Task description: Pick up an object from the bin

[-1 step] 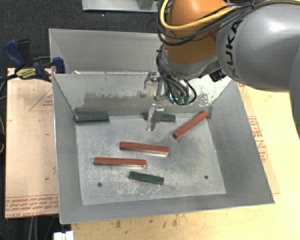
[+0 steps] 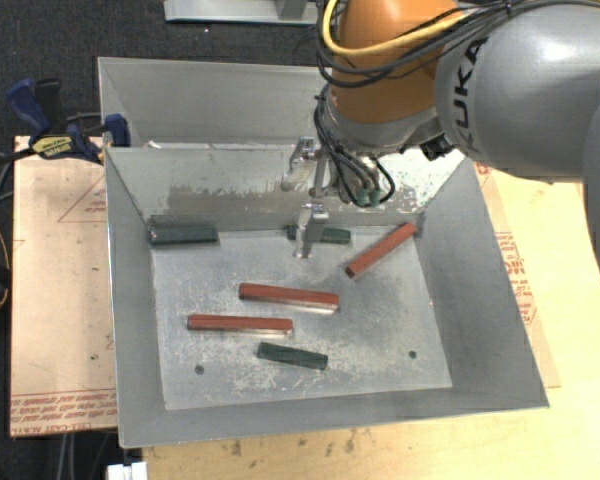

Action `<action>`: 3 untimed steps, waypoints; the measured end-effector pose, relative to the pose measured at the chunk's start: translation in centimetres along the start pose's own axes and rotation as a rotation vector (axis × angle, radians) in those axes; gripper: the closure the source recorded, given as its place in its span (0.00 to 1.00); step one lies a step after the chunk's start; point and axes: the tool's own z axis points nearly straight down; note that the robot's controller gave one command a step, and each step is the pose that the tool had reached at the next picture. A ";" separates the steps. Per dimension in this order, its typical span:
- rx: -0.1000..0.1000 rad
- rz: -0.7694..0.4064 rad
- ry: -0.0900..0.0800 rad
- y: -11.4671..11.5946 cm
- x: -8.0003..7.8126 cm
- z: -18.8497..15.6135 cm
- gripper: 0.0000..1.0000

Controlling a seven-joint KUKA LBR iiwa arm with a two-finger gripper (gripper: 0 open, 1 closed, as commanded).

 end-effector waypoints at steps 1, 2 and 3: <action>-0.001 0.059 -0.001 0.8 4.1 8.7 0.00; 0.001 0.023 0.007 1.1 8.4 8.9 0.00; 0.000 0.070 0.003 3.8 8.5 11.1 0.00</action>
Offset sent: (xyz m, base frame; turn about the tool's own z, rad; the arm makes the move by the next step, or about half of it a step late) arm -0.0819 0.0108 -0.0890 0.0226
